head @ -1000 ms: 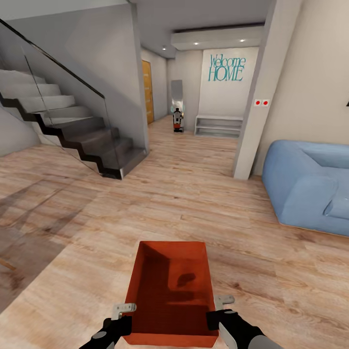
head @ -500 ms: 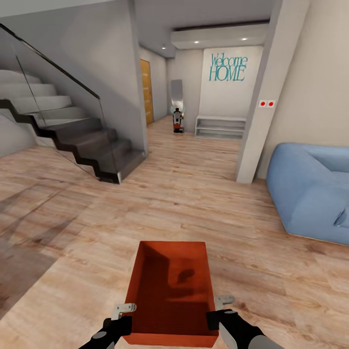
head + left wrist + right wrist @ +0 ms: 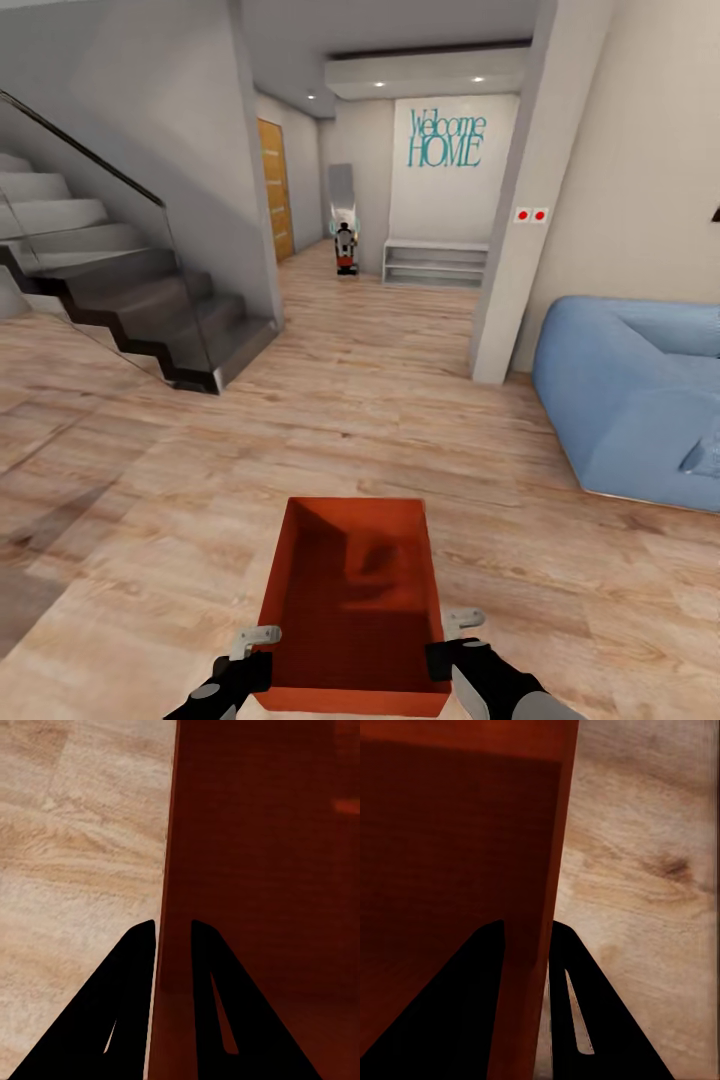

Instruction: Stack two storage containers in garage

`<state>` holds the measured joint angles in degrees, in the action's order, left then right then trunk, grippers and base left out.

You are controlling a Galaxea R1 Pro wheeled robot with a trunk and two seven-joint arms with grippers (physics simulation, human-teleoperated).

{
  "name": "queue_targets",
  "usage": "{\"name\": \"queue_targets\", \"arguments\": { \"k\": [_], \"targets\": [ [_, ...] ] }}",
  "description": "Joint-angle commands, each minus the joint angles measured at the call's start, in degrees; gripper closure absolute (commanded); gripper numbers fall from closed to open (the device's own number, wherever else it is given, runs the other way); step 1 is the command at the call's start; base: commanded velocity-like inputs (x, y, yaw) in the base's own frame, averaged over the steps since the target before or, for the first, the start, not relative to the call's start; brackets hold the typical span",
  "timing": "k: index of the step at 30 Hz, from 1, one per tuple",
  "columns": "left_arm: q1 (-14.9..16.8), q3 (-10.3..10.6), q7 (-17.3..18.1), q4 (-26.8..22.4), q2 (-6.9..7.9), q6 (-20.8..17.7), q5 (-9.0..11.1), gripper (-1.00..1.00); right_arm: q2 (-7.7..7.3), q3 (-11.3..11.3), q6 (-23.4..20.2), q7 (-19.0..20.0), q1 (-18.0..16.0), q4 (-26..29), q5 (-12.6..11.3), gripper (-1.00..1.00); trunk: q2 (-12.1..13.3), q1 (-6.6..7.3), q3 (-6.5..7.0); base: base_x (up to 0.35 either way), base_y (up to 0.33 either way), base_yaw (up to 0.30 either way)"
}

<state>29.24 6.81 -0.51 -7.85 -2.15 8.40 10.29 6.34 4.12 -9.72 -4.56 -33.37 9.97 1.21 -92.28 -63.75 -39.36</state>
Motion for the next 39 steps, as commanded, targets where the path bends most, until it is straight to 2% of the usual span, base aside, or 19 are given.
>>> {"name": "queue_targets", "arguments": {
  "k": [1, 39],
  "targets": [
    [0.03, 0.05, -0.46, 0.03, 0.04, 0.22, 0.43, 1.00, -0.45, 0.10, -0.47, -0.53, -0.03, 0.14, 1.16, 1.00, -0.02, -0.03, -0.05, 0.343, 0.000, -0.109],
    [0.03, 0.05, -0.46, 0.03, 0.04, 0.22, 0.43, 1.00, -0.45, 0.10, -0.47, -0.53, -0.03, 0.14, 1.16, 1.00, -0.02, -0.03, -0.05, 0.343, 0.000, -0.007]
  ]
}}
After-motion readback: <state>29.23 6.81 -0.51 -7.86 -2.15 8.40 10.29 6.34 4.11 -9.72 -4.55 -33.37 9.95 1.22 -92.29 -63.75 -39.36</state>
